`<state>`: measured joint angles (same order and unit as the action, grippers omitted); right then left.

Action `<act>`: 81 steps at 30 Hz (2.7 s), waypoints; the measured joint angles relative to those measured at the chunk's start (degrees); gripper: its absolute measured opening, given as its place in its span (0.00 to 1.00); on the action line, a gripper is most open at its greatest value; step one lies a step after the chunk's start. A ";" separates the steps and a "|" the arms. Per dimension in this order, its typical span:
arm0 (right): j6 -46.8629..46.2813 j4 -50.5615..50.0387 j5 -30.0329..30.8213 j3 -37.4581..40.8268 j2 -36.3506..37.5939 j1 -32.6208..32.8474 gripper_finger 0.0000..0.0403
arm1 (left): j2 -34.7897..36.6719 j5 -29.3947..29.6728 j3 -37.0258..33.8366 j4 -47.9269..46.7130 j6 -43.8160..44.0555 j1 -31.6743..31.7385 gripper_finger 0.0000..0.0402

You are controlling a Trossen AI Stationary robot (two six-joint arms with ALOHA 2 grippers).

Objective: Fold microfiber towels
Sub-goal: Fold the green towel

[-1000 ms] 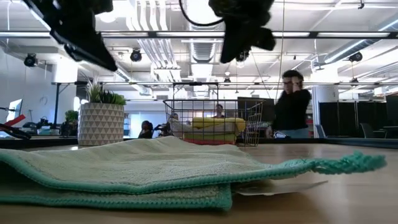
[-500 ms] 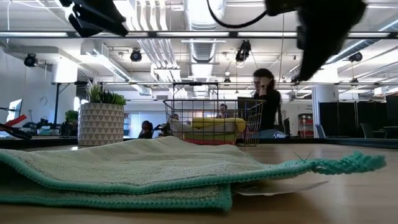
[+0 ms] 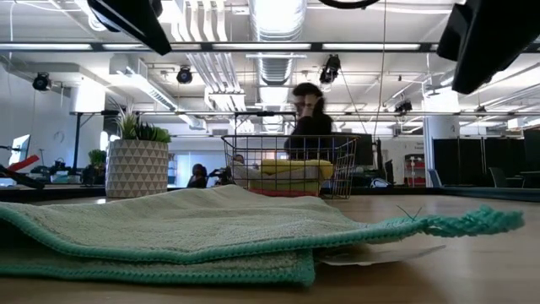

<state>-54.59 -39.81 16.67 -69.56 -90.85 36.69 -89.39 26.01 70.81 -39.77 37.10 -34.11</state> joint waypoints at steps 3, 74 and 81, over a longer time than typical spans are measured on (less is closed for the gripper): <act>-0.95 -0.07 0.07 0.00 0.00 1.27 0.02 | -1.78 -0.12 2.07 -0.36 0.00 -0.54 0.29; 24.61 21.51 7.39 -16.44 -21.24 2.71 0.48 | -13.00 -0.78 3.17 -3.52 -14.97 -7.01 0.44; 24.79 22.32 5.32 -17.53 -24.75 1.48 0.48 | -13.04 -3.45 -1.60 4.51 -17.10 -8.14 0.44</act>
<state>-29.80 -17.49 21.99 -87.09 -115.59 38.18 -102.43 22.56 69.21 -35.25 20.00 -42.25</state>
